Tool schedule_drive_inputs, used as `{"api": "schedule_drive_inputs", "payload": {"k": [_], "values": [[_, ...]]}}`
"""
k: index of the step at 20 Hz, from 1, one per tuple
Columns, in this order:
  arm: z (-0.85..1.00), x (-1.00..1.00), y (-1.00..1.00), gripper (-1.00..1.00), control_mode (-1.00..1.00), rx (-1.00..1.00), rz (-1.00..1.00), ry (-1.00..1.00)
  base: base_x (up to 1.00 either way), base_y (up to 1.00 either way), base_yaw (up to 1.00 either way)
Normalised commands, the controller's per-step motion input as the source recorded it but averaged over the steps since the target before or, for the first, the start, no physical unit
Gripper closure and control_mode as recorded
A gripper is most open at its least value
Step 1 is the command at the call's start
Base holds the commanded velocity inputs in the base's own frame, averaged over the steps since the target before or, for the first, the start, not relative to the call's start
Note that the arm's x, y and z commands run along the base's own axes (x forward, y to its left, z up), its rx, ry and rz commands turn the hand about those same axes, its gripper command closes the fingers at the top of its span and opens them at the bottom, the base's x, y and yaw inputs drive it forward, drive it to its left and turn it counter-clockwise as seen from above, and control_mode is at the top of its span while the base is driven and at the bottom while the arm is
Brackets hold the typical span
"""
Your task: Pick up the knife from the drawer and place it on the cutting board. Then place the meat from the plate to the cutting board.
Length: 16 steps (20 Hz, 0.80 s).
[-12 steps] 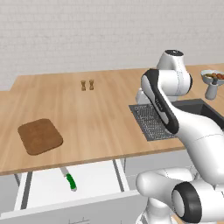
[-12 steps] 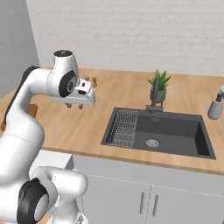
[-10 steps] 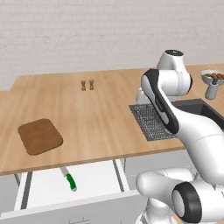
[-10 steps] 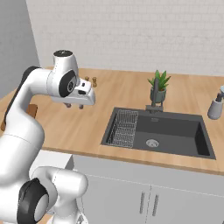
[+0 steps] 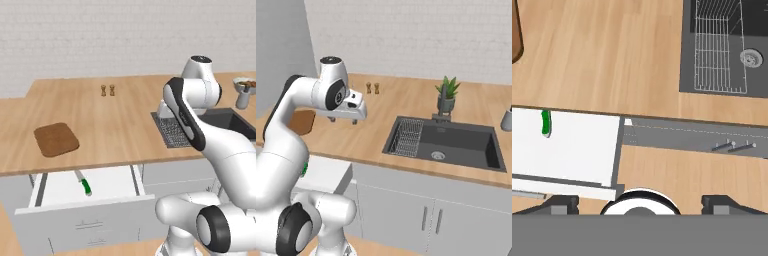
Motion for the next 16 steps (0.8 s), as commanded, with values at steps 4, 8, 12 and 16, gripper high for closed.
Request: {"api": "schedule_drive_inputs", "payload": {"k": [4,8,12,16], "values": [[0.0,0.0,0.0,-1.0,1.0,0.0,0.0,0.0,-0.15,-0.26,0.45],[0.0,0.0,0.0,-1.0,1.0,0.0,0.0,0.0,0.07,-0.57,0.45],[0.0,0.0,0.0,-1.0,1.0,0.0,0.0,0.0,0.2,-0.53,0.34],[0.0,0.0,0.0,-1.0,1.0,0.0,0.0,0.0,0.01,-0.46,0.23]]}}
